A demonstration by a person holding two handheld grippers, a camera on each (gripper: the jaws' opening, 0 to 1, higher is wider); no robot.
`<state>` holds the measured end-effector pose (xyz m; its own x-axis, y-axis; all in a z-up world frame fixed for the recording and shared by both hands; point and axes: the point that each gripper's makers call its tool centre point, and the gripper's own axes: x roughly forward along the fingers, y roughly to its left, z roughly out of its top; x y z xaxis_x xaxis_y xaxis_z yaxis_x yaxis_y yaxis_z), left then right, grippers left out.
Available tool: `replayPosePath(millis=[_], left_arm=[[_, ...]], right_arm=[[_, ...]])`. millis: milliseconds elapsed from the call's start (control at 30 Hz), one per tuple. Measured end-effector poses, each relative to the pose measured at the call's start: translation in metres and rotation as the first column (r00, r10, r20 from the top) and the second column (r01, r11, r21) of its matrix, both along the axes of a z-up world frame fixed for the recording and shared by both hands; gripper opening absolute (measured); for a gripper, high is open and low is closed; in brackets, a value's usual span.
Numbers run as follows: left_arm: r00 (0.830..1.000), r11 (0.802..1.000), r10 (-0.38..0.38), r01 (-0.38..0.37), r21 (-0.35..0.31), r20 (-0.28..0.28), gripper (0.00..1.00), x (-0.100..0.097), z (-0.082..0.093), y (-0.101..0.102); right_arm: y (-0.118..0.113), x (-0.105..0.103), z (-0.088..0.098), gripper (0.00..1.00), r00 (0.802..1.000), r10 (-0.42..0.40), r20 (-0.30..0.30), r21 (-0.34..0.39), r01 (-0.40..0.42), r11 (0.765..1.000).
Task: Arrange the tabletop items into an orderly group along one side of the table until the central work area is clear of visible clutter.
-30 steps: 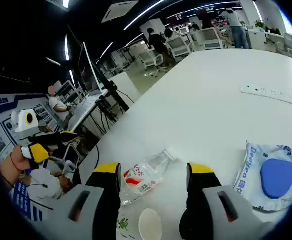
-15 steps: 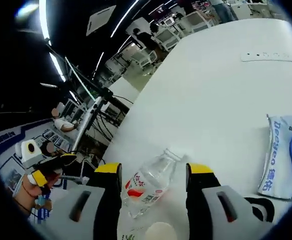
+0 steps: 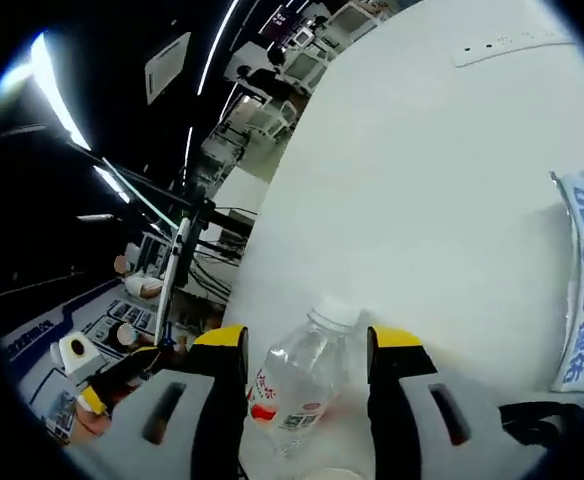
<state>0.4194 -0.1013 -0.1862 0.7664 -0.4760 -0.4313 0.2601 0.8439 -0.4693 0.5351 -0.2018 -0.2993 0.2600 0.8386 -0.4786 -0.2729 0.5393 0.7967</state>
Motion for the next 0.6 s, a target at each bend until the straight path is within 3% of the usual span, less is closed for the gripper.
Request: replayPosePath(millis=[333, 600], left_arm=[[1.0, 1.0, -0.013, 0.013, -0.022, 0.005, 0.69, 0.004, -0.005, -0.003], [1.0, 0.999, -0.018, 0.018, -0.04, 0.007, 0.68, 0.004, -0.01, -0.004]], right_arm=[[0.006, 0.007, -0.008, 0.41, 0.996, -0.043, -0.077, 0.058, 0.048, 0.997], [0.015, 0.008, -0.011, 0.35, 0.994, -0.041, -0.105, 0.095, 0.051, 0.994]])
